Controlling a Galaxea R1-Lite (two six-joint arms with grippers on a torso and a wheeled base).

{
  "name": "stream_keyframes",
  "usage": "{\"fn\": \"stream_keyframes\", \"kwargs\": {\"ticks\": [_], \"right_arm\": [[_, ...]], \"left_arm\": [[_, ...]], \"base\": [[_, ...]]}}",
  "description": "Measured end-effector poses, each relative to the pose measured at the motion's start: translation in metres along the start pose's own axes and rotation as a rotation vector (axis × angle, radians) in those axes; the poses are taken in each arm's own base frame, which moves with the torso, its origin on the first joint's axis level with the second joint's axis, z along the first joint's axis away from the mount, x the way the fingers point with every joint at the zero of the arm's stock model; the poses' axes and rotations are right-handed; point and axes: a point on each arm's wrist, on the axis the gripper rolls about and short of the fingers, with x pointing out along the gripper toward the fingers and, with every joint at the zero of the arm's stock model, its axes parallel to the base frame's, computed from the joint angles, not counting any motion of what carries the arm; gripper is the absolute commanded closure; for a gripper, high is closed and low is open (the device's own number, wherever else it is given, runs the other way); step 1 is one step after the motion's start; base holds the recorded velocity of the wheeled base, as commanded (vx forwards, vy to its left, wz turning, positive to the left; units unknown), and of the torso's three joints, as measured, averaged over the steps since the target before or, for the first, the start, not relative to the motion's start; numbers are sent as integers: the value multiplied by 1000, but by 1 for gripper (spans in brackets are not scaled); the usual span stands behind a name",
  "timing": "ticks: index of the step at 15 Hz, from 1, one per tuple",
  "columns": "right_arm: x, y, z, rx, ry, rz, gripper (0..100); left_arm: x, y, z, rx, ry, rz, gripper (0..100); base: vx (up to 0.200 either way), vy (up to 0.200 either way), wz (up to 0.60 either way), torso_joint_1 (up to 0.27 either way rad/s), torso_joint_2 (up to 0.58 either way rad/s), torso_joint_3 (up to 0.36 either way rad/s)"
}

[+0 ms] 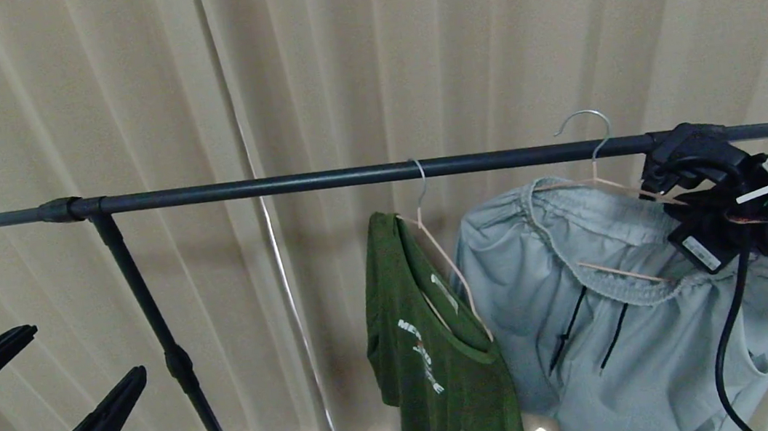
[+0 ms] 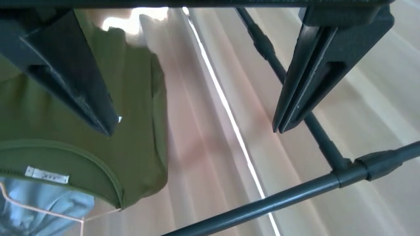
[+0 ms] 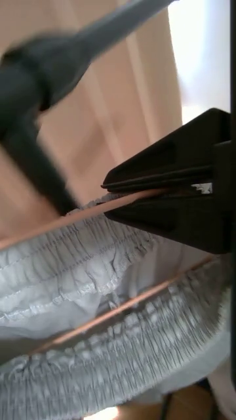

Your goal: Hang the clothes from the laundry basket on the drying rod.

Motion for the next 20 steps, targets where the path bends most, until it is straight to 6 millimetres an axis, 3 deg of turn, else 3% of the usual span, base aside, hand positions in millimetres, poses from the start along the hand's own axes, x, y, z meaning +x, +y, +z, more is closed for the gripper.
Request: {"fn": "stream_keyframes", "kwargs": {"ticks": [9, 10, 15, 17, 20], "right_arm": [[0, 21, 2, -39, -45, 129, 100], [-1, 22, 2, -41, -55, 149, 0], [-4, 27, 2, -30, -110, 237, 0], [-9, 33, 3, 70, -191, 375, 0], [-13, 38, 3, 180, -240, 446, 0]], "left_arm": [[0, 0, -1, 0, 2, -2, 0], [0, 0, -1, 0, 2, -2, 0], [-1, 0, -1, -1, 2, -1, 0], [-1, 0, -1, -2, 3, 0, 0], [-1, 0, -1, -1, 4, 2, 0]], "base": [[0, 0, 0, 0, 0, 0], [0, 0, 0, 0, 0, 0], [0, 0, 0, 0, 0, 0], [0, 0, 0, 0, 0, 0], [0, 0, 0, 0, 0, 0]]}}
